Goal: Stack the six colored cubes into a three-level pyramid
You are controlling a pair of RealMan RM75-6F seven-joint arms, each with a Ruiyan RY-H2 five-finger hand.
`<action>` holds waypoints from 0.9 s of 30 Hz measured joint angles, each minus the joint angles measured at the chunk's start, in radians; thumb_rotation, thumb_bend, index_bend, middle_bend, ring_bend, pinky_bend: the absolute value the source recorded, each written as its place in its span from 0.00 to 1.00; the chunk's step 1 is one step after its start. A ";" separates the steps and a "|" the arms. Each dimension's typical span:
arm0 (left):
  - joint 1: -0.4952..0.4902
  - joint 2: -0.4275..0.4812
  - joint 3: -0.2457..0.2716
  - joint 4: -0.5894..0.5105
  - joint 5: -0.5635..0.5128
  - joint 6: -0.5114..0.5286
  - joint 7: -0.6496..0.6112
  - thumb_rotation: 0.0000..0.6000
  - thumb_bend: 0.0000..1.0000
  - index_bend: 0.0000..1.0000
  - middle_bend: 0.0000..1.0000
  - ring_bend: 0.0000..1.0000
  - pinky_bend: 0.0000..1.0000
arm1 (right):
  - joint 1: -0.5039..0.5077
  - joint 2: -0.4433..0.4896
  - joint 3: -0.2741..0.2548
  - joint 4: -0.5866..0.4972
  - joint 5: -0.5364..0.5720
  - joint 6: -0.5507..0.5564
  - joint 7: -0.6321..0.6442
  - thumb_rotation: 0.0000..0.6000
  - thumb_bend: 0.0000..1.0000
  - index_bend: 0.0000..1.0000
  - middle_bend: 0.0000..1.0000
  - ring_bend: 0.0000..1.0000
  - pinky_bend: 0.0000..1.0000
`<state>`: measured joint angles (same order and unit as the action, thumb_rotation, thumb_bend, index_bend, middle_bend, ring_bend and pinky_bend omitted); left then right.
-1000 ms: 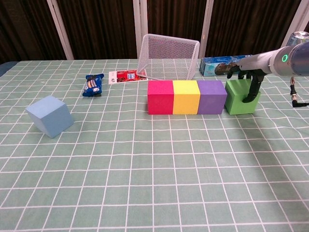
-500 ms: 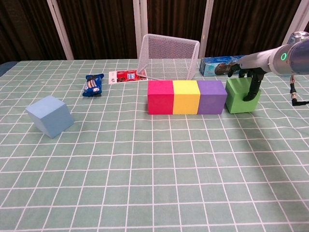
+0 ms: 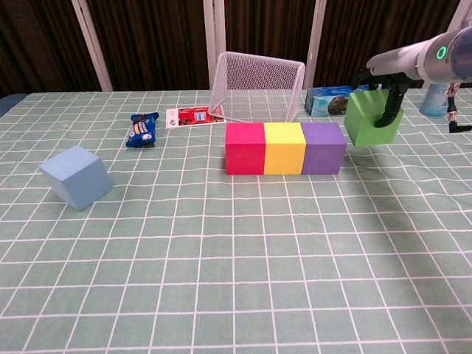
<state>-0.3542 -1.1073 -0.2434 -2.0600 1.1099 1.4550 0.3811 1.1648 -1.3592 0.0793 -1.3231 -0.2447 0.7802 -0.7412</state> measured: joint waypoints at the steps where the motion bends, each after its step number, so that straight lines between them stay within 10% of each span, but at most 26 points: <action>1: 0.000 0.000 0.000 0.000 0.000 -0.001 -0.001 1.00 0.10 0.00 0.00 0.00 0.00 | 0.005 0.008 0.003 -0.010 0.002 0.004 -0.005 1.00 0.29 0.13 0.41 0.29 0.00; 27: 0.007 0.032 -0.005 -0.020 -0.002 -0.020 -0.055 1.00 0.10 0.00 0.00 0.00 0.00 | 0.207 0.058 0.119 -0.271 0.319 0.165 -0.163 1.00 0.29 0.13 0.41 0.29 0.00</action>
<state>-0.3477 -1.0753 -0.2483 -2.0799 1.1082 1.4353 0.3257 1.3723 -1.3013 0.1978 -1.5940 0.0748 0.9448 -0.9041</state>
